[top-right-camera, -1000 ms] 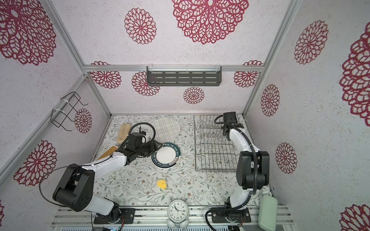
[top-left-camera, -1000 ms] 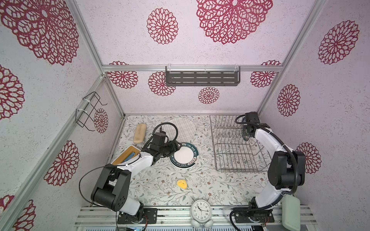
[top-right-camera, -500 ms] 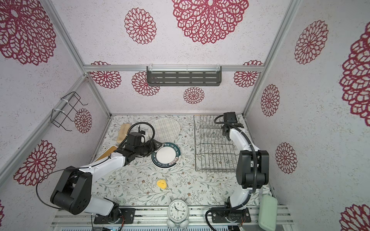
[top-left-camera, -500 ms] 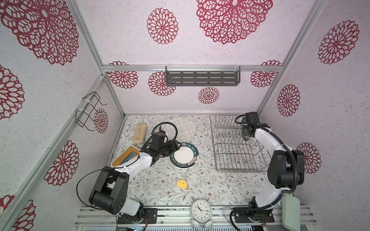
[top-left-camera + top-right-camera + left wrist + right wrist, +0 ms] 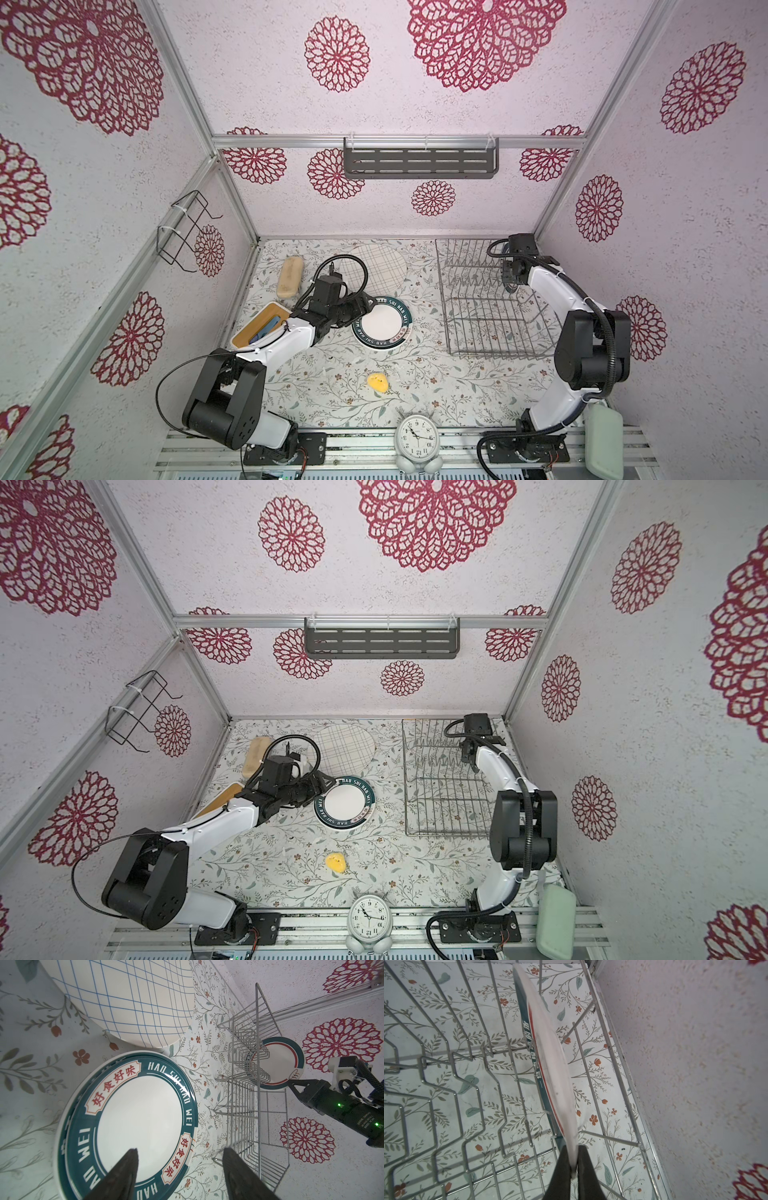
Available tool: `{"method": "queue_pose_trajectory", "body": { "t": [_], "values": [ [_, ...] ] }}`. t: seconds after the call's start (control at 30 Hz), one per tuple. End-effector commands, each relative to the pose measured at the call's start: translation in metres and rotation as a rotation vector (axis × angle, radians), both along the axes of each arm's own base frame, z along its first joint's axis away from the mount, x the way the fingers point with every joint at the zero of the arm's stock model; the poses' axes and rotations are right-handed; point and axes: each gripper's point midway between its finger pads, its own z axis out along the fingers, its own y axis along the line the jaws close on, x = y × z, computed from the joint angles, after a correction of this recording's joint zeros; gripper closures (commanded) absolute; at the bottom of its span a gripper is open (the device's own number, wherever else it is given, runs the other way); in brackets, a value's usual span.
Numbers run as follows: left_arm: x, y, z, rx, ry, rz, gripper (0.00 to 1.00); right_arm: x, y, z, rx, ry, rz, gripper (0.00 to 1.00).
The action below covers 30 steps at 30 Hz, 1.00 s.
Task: Unload the plates from the dish rack
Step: Pick up the plate from the dish rack.
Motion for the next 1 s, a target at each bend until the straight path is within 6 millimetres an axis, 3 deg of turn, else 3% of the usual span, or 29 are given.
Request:
{"method": "queue_pose_trajectory", "body": {
  "t": [0.0, 0.47, 0.77, 0.97],
  "values": [
    [-0.003, 0.0, 0.005, 0.004, -0.025, -0.01, 0.31, 0.007, -0.002, 0.016, -0.002, -0.031, -0.006, 0.92],
    [-0.003, -0.001, 0.003, 0.004, -0.02, -0.012, 0.31, 0.007, 0.006, 0.017, -0.011, -0.033, -0.008, 1.0],
    [-0.005, -0.001, 0.004, 0.005, -0.022, -0.011, 0.31, 0.009, 0.009, 0.013, -0.233, 0.045, -0.031, 1.0],
    [-0.006, -0.001, 0.003, 0.007, -0.022, -0.011, 0.31, 0.011, 0.018, 0.014, -0.28, 0.07, -0.02, 1.0]
  ]
}}
